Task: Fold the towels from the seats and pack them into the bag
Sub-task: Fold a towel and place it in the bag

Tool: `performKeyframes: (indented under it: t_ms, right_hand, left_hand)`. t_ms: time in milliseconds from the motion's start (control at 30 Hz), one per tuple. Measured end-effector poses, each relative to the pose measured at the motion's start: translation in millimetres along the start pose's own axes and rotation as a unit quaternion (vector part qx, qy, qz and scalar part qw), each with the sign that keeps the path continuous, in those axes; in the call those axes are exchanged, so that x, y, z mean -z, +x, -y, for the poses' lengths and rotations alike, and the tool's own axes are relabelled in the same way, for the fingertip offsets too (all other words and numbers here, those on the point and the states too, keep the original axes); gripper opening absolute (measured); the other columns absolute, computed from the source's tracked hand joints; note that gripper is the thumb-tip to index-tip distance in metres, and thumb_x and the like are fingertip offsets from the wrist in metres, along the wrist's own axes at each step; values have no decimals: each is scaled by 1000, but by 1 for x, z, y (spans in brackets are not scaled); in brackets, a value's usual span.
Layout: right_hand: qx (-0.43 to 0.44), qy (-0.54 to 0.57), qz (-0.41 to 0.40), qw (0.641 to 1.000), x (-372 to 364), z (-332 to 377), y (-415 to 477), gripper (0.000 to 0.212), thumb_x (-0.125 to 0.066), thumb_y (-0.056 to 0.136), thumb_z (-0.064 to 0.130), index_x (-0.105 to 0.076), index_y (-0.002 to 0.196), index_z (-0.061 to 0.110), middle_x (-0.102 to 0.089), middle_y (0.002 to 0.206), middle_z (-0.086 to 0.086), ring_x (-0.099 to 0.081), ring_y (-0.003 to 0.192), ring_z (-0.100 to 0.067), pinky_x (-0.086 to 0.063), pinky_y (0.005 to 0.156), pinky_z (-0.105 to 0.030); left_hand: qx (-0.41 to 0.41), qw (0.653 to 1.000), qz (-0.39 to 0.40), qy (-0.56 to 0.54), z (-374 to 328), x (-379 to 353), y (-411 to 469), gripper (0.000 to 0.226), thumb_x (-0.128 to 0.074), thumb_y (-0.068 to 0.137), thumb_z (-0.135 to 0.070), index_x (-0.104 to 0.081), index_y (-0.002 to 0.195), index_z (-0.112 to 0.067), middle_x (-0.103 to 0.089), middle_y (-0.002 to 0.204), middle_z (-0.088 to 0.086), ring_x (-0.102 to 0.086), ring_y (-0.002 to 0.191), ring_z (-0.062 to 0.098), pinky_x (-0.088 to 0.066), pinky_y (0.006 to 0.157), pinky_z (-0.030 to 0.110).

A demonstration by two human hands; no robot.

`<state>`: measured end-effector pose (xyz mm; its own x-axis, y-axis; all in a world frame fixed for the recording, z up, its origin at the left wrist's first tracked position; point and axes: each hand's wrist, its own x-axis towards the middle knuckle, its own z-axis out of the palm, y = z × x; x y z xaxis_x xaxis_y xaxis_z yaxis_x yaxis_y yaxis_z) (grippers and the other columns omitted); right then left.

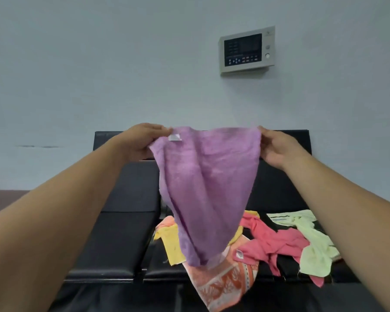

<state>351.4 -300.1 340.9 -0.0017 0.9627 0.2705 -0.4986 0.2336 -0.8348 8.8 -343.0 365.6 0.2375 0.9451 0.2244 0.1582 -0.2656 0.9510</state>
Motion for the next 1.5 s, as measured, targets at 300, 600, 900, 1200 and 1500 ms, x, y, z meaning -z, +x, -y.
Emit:
performKeyframes:
  t_ms: [300, 600, 900, 1200, 1500]
  right_hand:
    - [46, -35, -16, 998, -25, 11, 0, 4, -61, 96, -1, -65, 96, 1, -63, 77, -10, -60, 57, -12, -55, 55, -22]
    - [48, -69, 94, 992, -64, 36, -13, 6, -60, 96, -2, -59, 98, 3, -66, 67, -6, -63, 52, -10, -55, 53, -21]
    - [104, -385, 49, 916, -54, -5, -24, 9, -65, 95, -1, -65, 101, 6, -68, 82, -15, -68, 60, -18, -61, 63, -30]
    - [55, -378, 226, 896, -61, -22, -40, 31, -74, 92, 26, -75, 104, -3, -73, 100, -23, -73, 91, -27, -61, 86, -34]
    - [113, -432, 153, 882, -49, -31, -31, 11, -64, 97, 13, -72, 94, 6, -74, 90, -11, -72, 79, -22, -61, 76, -31]
  left_hand:
    - [-77, 980, 82, -167, -18, 1, -2, 14, -57, 98, -13, -65, 87, -9, -64, 79, 4, -63, 64, 9, -55, 58, 18]
    - [-122, 962, 168, -177, -64, -20, 0, 25, -67, 85, 1, -70, 110, 4, -64, 106, 21, -73, 90, 22, -61, 79, 27]
    - [-80, 974, 50, 208, -21, -25, 7, 17, -69, 94, -24, -74, 87, -9, -67, 76, 7, -62, 71, 14, -52, 78, 29]
    - [-114, 958, 44, 261, -3, -50, 21, 25, -72, 91, -38, -74, 88, -13, -73, 86, -1, -66, 86, 10, -52, 88, 26]
    - [-56, 943, 85, 317, 21, -53, 18, 29, -73, 86, -51, -78, 92, -22, -74, 92, -9, -66, 93, 6, -46, 97, 30]
